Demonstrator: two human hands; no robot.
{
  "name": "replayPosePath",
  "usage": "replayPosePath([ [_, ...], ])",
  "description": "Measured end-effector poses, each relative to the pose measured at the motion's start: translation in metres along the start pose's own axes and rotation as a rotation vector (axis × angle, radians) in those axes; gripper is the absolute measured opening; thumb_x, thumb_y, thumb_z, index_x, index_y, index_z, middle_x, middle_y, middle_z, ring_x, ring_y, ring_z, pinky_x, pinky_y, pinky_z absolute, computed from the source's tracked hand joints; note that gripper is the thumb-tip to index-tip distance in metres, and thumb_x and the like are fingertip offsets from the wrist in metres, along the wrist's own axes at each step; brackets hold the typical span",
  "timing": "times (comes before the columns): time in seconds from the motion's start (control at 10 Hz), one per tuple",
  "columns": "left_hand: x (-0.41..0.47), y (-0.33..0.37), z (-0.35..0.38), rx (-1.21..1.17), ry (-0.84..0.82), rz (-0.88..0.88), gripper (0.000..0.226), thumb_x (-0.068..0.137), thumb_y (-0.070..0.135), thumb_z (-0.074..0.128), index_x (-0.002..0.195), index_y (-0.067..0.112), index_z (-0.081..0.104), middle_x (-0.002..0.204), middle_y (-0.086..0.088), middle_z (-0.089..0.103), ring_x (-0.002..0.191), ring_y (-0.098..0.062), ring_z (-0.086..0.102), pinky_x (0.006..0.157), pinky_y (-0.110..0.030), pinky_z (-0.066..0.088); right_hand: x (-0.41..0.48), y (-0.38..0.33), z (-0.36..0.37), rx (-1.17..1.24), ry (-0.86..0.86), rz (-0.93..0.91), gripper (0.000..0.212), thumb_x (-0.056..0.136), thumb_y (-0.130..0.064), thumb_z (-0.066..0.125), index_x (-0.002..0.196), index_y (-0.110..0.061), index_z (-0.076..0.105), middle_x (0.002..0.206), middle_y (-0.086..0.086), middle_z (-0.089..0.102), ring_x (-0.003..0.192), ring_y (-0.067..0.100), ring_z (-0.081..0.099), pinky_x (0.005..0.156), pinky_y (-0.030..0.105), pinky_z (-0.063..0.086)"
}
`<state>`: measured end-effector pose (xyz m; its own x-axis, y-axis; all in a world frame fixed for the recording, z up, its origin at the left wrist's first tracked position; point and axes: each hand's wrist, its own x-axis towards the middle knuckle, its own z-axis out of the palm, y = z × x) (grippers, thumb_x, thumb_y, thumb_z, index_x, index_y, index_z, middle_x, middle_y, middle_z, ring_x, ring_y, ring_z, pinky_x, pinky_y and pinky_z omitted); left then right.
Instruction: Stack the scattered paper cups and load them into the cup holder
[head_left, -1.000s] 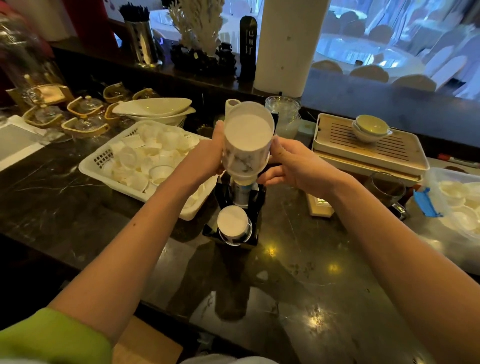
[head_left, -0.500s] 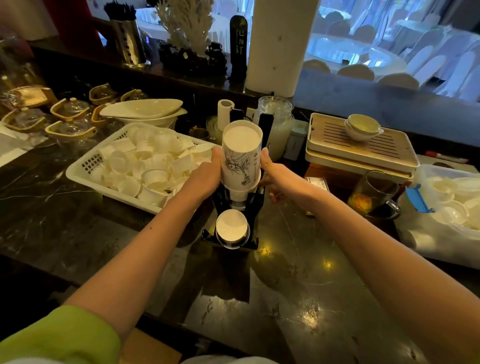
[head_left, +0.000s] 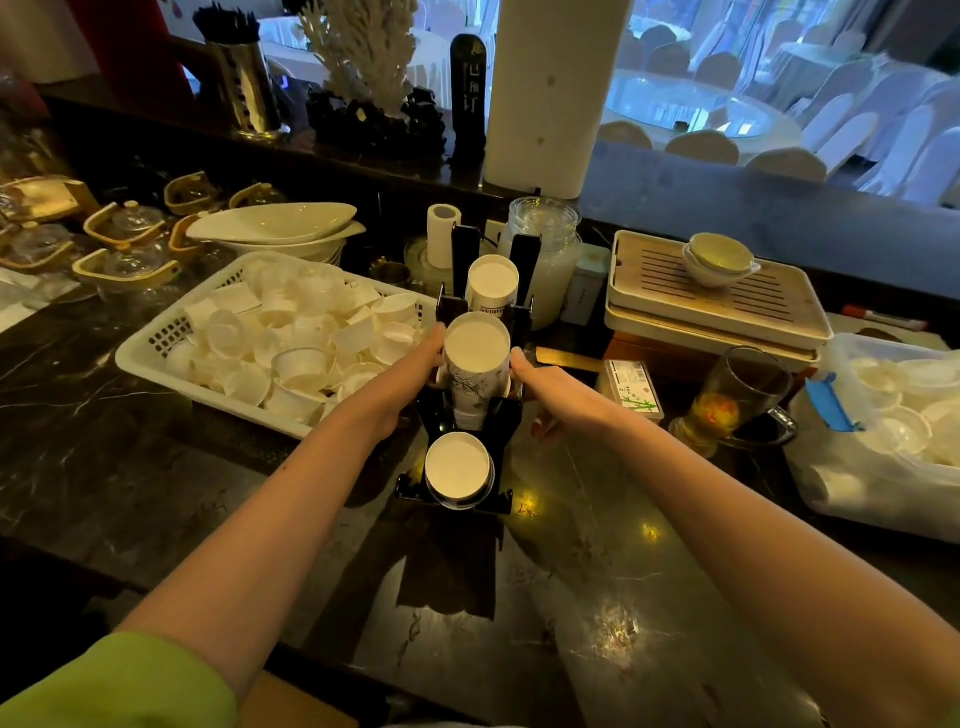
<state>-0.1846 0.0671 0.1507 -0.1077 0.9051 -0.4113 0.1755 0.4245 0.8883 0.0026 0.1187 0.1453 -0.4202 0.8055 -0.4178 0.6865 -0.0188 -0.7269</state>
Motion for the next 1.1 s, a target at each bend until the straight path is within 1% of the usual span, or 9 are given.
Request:
replayPosePath([
  [0.1,-0.002,-0.008,0.0,-0.042,-0.05,0.053,0.052,0.094,0.072,0.026,0.131,0.045,0.051,0.147,0.007,0.049,0.139,-0.016,0.039,0.12,-0.05,0.022,-0.002,0.002,0.001,0.025,0.03,-0.029,0.075,0.092,-0.071,0.021,0.146,-0.023,0.041,0.137,0.016,0.055,0.082,0.023,0.067,0.079,0.043,0.06],
  [0.2,-0.005,-0.011,0.0,-0.052,-0.02,0.146,0.052,0.095,0.069,0.027,0.131,0.042,0.054,0.144,0.007,0.053,0.136,-0.014,0.044,0.118,-0.041,0.028,-0.014,-0.005,0.0,0.042,0.095,-0.125,0.073,0.091,-0.071,0.023,0.143,-0.025,0.044,0.139,0.009,0.055,0.1,0.022,0.064,0.082,0.038,0.056],
  [0.3,-0.012,-0.013,0.001,-0.023,0.056,0.305,0.044,0.1,0.056,0.031,0.13,0.036,0.057,0.132,0.013,0.06,0.127,-0.004,0.052,0.104,-0.023,0.036,-0.033,-0.018,-0.001,0.123,0.173,-0.324,0.065,0.09,-0.066,0.031,0.141,-0.029,0.046,0.135,-0.005,0.057,0.118,0.013,0.056,0.093,0.03,0.046],
  [0.5,-0.02,-0.014,0.005,0.018,0.101,0.436,0.023,0.099,0.051,0.038,0.111,0.051,0.059,0.115,0.024,0.066,0.112,0.01,0.058,0.094,-0.014,0.042,-0.037,-0.019,0.006,0.138,0.208,-0.431,0.039,0.1,-0.044,0.041,0.137,-0.034,0.049,0.117,-0.02,0.059,0.106,-0.012,0.053,0.08,0.008,0.042],
  [0.6,-0.019,-0.015,0.004,0.023,0.093,0.438,0.024,0.098,0.055,0.038,0.111,0.053,0.058,0.117,0.025,0.066,0.115,0.009,0.057,0.095,-0.016,0.041,-0.034,-0.017,0.009,0.141,0.225,-0.438,0.04,0.101,-0.041,0.04,0.139,-0.031,0.048,0.118,-0.02,0.059,0.107,-0.014,0.052,0.082,0.007,0.043],
  [0.8,-0.022,-0.012,0.006,0.016,0.056,0.427,0.027,0.102,0.05,0.036,0.118,0.047,0.057,0.116,0.027,0.063,0.113,0.012,0.055,0.091,-0.011,0.039,-0.03,-0.017,0.017,0.156,0.261,-0.448,0.044,0.102,-0.041,0.038,0.143,-0.026,0.045,0.133,-0.009,0.058,0.123,0.0,0.05,0.094,0.013,0.041],
  [0.9,-0.019,-0.011,0.006,0.047,0.062,0.425,0.045,0.102,0.052,0.031,0.137,0.033,0.053,0.129,0.015,0.059,0.124,-0.004,0.051,0.096,-0.016,0.037,-0.029,-0.018,0.018,0.157,0.271,-0.429,0.046,0.102,-0.043,0.036,0.143,-0.025,0.045,0.135,-0.006,0.058,0.127,0.007,0.05,0.102,0.027,0.044],
  [1.0,-0.024,-0.013,0.005,0.118,0.075,0.442,0.056,0.099,0.061,0.025,0.141,0.032,0.049,0.139,0.012,0.055,0.129,-0.005,0.046,0.103,-0.022,0.034,-0.035,-0.018,0.019,0.16,0.257,-0.43,0.044,0.103,-0.043,0.034,0.142,-0.026,0.045,0.132,-0.009,0.058,0.124,0.007,0.051,0.102,0.032,0.045],
  [1.1,-0.035,-0.014,0.003,0.146,0.207,0.528,0.04,0.102,0.055,0.022,0.123,0.039,0.053,0.122,0.022,0.056,0.109,0.021,0.045,0.093,-0.005,0.03,-0.046,-0.021,0.018,0.17,0.326,-0.405,0.045,0.103,-0.044,0.03,0.142,-0.026,0.043,0.131,-0.011,0.056,0.12,0.005,0.051,0.099,0.029,0.044],
])
